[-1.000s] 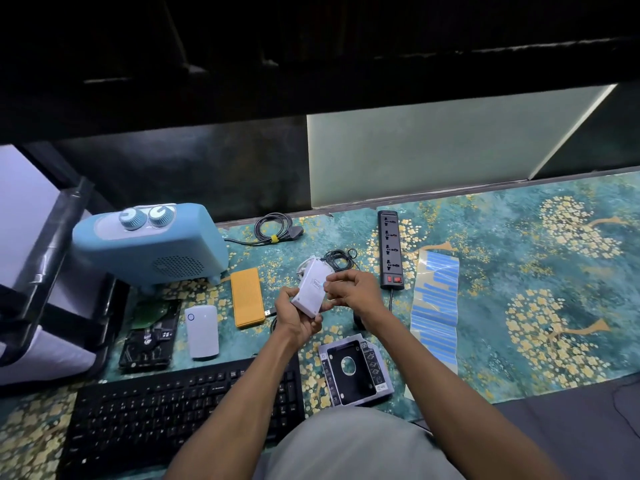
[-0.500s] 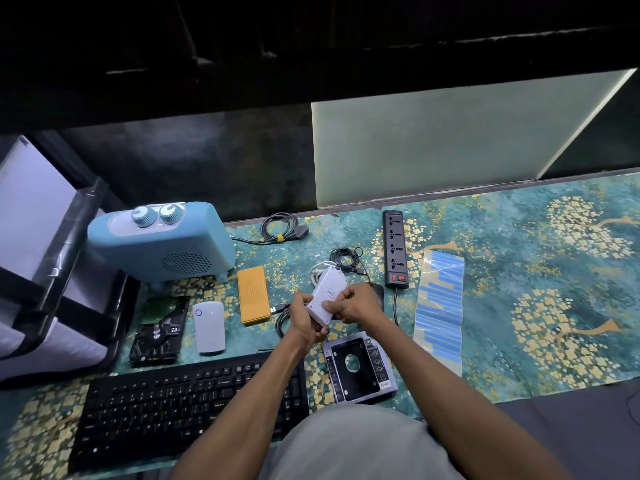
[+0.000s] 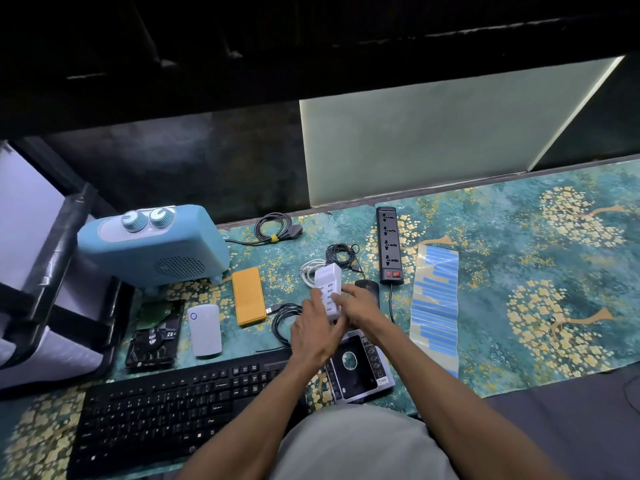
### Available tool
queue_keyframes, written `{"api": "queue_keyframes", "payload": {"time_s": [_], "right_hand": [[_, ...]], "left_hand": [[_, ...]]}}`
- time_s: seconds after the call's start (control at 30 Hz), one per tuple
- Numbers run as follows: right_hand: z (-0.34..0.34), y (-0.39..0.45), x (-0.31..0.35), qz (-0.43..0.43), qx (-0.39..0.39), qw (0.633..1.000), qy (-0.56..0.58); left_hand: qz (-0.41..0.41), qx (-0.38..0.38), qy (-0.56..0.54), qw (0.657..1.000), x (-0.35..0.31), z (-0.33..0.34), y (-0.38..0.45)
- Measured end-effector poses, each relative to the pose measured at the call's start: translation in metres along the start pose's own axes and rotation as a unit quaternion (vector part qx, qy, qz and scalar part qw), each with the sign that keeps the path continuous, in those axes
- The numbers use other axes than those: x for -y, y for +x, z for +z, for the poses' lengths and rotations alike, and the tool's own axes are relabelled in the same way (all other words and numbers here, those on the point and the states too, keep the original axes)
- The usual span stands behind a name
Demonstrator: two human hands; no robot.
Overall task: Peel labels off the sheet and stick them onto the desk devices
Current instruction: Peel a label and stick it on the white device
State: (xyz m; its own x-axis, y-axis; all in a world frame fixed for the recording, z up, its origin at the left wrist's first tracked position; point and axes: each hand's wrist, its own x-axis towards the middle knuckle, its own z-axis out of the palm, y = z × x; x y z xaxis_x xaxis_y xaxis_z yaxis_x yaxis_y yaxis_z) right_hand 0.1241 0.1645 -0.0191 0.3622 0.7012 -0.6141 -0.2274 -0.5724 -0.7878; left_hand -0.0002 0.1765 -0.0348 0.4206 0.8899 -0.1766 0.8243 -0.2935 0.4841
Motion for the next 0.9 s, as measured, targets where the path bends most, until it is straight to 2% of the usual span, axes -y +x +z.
{"api": "queue_keyframes", "payload": {"time_s": [0.07,0.13,0.23,0.3,0.37,0.43,0.5,0.53,0.77,0.9], "right_hand": [[-0.001,-0.001,-0.002,-0.001,-0.014,0.999,-0.03],[-0.004,0.0,-0.003,0.007,-0.014,0.999,-0.047],[-0.007,-0.002,-0.005,0.032,-0.005,0.999,-0.035],[-0.009,-0.004,-0.006,0.034,-0.002,0.999,-0.034],[-0.011,-0.002,-0.008,0.03,-0.002,0.999,-0.036],[-0.013,0.0,-0.007,0.033,-0.005,0.999,-0.036],[-0.015,0.004,-0.005,0.038,-0.007,0.999,-0.032],[-0.015,0.005,-0.004,0.04,-0.006,0.999,-0.032],[-0.008,0.016,-0.006,0.019,-0.013,0.995,-0.101],[0.004,0.018,-0.005,-0.032,-0.031,0.981,-0.189]], "left_hand": [[0.035,0.016,-0.002,0.999,0.002,-0.002,0.001],[0.036,-0.009,-0.036,0.999,0.003,-0.006,0.003],[-0.091,-0.069,-0.133,0.984,0.001,-0.01,0.018],[-0.177,-0.04,-0.181,0.967,0.0,-0.012,0.04],[-0.221,0.027,-0.27,0.937,-0.002,-0.016,0.062],[-0.265,0.078,-0.366,0.889,-0.004,-0.022,0.082],[-0.309,0.108,-0.448,0.832,-0.005,-0.028,0.093],[-0.318,0.112,-0.466,0.818,-0.003,-0.029,0.097],[-0.292,0.035,-0.512,0.807,0.005,-0.037,0.119],[-0.285,0.053,-0.525,0.801,0.006,-0.048,0.127]]}}
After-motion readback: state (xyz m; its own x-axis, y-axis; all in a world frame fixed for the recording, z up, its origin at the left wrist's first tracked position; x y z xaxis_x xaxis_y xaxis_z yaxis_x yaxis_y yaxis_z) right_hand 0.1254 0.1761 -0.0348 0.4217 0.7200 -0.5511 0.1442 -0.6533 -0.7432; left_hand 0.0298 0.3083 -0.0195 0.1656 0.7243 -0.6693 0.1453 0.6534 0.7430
